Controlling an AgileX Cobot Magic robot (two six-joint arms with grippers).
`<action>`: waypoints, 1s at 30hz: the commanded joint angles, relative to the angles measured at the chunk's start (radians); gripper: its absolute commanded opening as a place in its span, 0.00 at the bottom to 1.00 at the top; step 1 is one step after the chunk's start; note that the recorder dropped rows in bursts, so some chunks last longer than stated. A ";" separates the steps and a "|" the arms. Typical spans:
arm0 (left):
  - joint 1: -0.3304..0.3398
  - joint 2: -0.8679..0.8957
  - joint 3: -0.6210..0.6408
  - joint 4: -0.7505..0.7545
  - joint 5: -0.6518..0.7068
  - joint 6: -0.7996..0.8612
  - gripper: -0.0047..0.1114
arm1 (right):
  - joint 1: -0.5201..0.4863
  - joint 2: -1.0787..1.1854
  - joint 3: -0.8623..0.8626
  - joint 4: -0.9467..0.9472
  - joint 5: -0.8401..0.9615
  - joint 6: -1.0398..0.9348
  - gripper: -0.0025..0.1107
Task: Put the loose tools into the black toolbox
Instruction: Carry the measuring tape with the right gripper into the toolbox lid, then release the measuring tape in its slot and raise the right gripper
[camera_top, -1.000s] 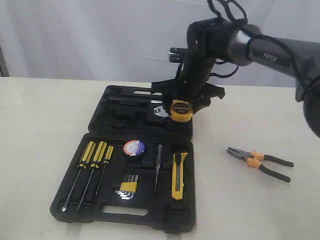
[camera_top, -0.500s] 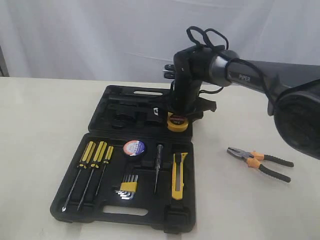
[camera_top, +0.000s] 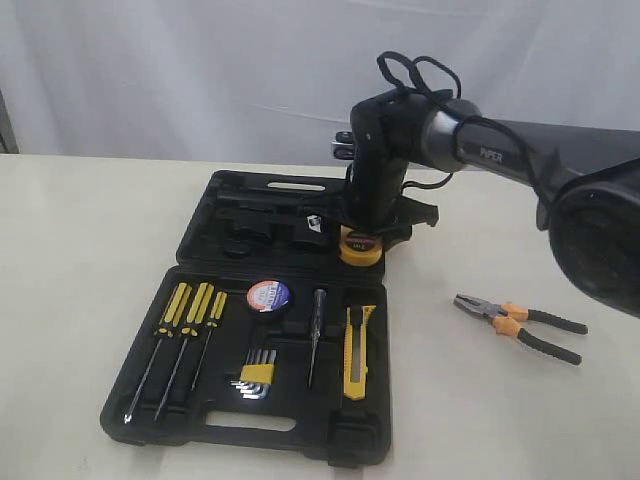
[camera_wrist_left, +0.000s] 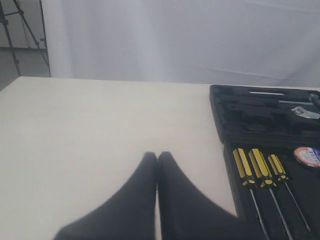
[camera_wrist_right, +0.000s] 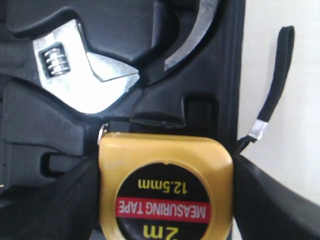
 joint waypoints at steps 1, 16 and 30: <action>-0.002 -0.003 0.002 -0.002 0.000 0.000 0.04 | -0.002 0.022 0.002 0.048 -0.013 -0.003 0.02; -0.002 -0.003 0.002 -0.002 0.000 0.000 0.04 | -0.002 0.022 0.002 0.130 -0.055 -0.044 0.64; -0.002 -0.003 0.002 -0.002 0.000 0.000 0.04 | -0.002 -0.026 0.001 0.124 -0.042 -0.044 0.64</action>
